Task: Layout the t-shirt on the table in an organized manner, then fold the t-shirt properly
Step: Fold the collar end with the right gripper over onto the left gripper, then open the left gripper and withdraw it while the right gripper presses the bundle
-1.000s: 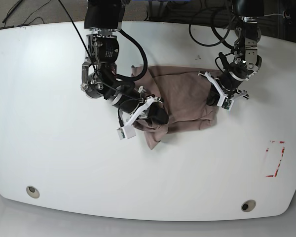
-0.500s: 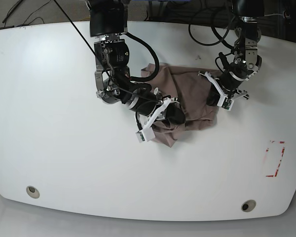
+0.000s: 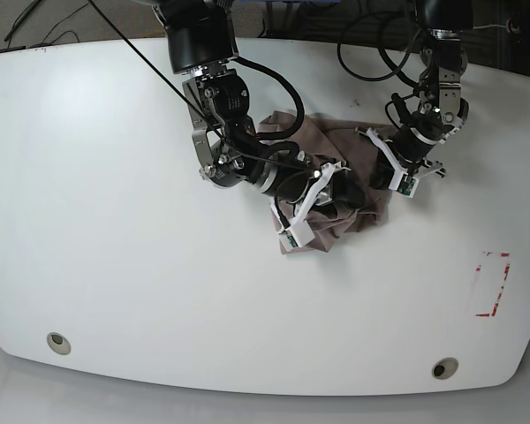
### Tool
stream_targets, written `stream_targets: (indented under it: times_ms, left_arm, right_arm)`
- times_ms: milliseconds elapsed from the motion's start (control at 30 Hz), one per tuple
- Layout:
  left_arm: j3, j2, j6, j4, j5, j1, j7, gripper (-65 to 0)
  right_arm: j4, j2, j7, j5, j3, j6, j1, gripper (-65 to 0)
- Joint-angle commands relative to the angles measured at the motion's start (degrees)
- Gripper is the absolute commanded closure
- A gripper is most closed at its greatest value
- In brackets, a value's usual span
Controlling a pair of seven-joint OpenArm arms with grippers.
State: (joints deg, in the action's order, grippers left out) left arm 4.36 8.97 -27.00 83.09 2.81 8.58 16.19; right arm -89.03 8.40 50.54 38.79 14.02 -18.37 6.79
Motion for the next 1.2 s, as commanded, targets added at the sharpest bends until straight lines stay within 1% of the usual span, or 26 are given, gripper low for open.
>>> stream_targets:
  times_ms: [0,100,300,400,533,633,767,900,967,1033,1167]
  left_arm:
    - [-0.01,0.3,0.24,0.74,-0.39,-0.18,0.47,0.0]
    - [-0.01,0.3,0.24,0.82,-0.39,-0.18,0.47,0.0]
    - [-0.01,0.3,0.24,0.82,-0.3,-0.18,0.47,0.0]
    - [-0.01,0.3,0.24,0.91,-0.3,-0.27,0.47,0.0]
    - [0.17,0.3,0.24,0.91,-0.3,-0.36,0.47,0.0]
    - [0.34,0.39,0.41,2.05,-0.22,-0.45,0.47,0.0]
    - [0.69,0.65,0.5,5.48,-0.22,-0.45,0.47,0.0]
    - [3.6,0.65,0.5,9.09,-0.3,-0.53,0.47,0.0]
    - [4.74,0.65,0.5,10.05,-0.3,-0.89,0.47,0.0]
    - [6.06,0.65,0.5,11.02,-0.3,-2.03,0.47,0.0]
    - [7.38,0.65,0.59,12.78,-0.3,-2.91,0.47,0.0]
  right_arm:
    - [-0.59,0.6,-1.27,1.17,1.58,-0.57,2.31,-18.1]
    - [0.29,0.6,-1.27,1.08,3.43,-0.05,3.46,-22.9]
    - [1.52,0.6,-1.36,1.17,8.0,3.56,7.32,-37.5]
    - [0.11,0.6,-1.36,1.0,10.81,4.26,8.99,-40.8]
    - [-2.97,0.6,-1.18,-0.15,11.52,4.26,10.84,-40.6]
    - [-4.72,-0.89,-1.18,-0.94,11.52,4.26,11.28,-40.6]
    - [-4.9,-4.4,-1.27,-1.38,11.43,4.26,12.51,-40.1]
    - [-4.9,-8.01,-1.45,-1.38,11.43,4.26,12.77,-37.3]
    - [-4.9,-9.24,-1.97,-1.38,11.43,4.26,12.77,-35.9]
    - [-4.9,-11.44,-3.64,-1.38,11.43,4.26,12.77,-34.0]
    - [-4.99,-14.78,-5.31,-1.11,11.43,4.26,12.42,-32.6]
